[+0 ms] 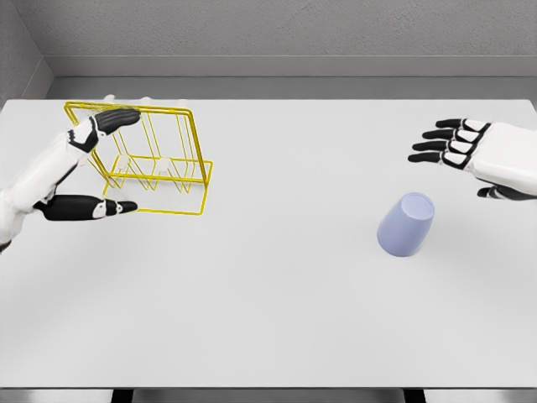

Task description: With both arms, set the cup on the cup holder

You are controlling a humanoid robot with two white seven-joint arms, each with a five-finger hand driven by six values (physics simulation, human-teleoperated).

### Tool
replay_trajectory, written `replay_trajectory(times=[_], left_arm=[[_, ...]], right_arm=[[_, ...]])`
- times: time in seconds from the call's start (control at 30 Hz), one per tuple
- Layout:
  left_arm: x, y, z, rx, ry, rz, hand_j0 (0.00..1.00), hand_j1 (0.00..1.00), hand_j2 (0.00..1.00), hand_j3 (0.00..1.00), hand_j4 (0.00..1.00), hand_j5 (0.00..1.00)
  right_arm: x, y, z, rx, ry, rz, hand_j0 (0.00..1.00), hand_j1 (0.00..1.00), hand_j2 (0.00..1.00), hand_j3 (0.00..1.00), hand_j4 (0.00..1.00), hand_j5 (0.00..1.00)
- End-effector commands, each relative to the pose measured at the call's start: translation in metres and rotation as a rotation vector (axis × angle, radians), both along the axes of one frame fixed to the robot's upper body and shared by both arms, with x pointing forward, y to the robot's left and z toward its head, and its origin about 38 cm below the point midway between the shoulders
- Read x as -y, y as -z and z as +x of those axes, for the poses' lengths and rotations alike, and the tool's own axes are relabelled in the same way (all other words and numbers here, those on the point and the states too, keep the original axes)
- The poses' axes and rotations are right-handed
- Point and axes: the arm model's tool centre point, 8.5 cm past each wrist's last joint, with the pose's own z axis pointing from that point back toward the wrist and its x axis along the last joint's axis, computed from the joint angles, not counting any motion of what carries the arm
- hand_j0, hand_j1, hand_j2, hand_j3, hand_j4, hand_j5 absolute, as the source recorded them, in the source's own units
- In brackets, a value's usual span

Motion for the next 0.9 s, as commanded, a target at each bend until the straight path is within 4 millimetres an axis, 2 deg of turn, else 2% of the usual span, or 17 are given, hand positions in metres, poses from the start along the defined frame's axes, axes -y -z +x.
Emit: replay_trajectory(times=[0.0, 0.2, 0.23, 0.33, 0.43, 0.5, 0.57, 0.7, 0.87], left_arm=[[0.008, 0.010, -0.003, -0.032, 0.023, -0.011, 1.00, 1.00, 1.00, 1.00, 1.00, 1.00], [0.008, 0.008, -0.002, -0.025, 0.019, -0.024, 1.00, 1.00, 1.00, 1.00, 1.00, 1.00], [0.011, 0.008, -0.001, -0.022, 0.021, -0.039, 1.00, 1.00, 1.00, 1.00, 1.00, 1.00], [0.013, 0.006, 0.000, -0.014, 0.021, -0.049, 1.00, 1.00, 1.00, 1.00, 1.00, 1.00], [0.011, 0.004, 0.001, -0.006, 0.016, -0.051, 1.00, 1.00, 1.00, 1.00, 1.00, 1.00], [0.018, 0.011, -0.001, -0.021, 0.025, -0.068, 1.00, 1.00, 1.00, 1.00, 1.00, 1.00], [0.031, 0.025, -0.005, -0.061, 0.057, -0.082, 1.00, 1.00, 1.00, 1.00, 1.00, 1.00], [0.053, 0.054, -0.019, -0.159, 0.124, -0.084, 1.00, 1.00, 1.00, 1.00, 1.00, 1.00], [0.067, 0.076, -0.031, -0.313, 0.177, -0.188, 1.00, 1.00, 1.00, 1.00, 1.00, 1.00]], right_arm=[[0.000, 0.001, 0.000, -0.009, 0.001, -0.002, 1.00, 1.00, 1.00, 1.00, 1.00, 1.00], [-0.001, -0.007, 0.002, 0.015, -0.002, 0.017, 1.00, 1.00, 1.00, 1.00, 1.00, 1.00], [-0.004, -0.011, 0.006, 0.014, -0.006, -0.025, 1.00, 1.00, 1.00, 1.00, 1.00, 1.00], [-0.011, -0.001, 0.015, -0.131, 0.002, -0.285, 1.00, 1.00, 1.00, 1.00, 1.00, 1.00], [-0.024, -0.002, 0.021, -0.135, -0.019, -0.335, 1.00, 1.00, 1.00, 1.00, 1.00, 1.00], [-0.031, 0.004, 0.023, -0.137, -0.035, -0.347, 1.00, 1.00, 1.00, 1.00, 1.00, 1.00], [-0.050, 0.022, 0.026, -0.135, -0.077, -0.363, 1.00, 1.00, 1.00, 1.00, 1.00, 1.00], [-0.059, 0.016, 0.033, -0.090, -0.085, -0.379, 1.00, 1.00, 1.00, 1.00, 1.00, 1.00], [-0.056, 0.041, 0.033, -0.119, -0.082, -0.458, 0.99, 0.99, 0.99, 0.99, 0.99, 0.99]])
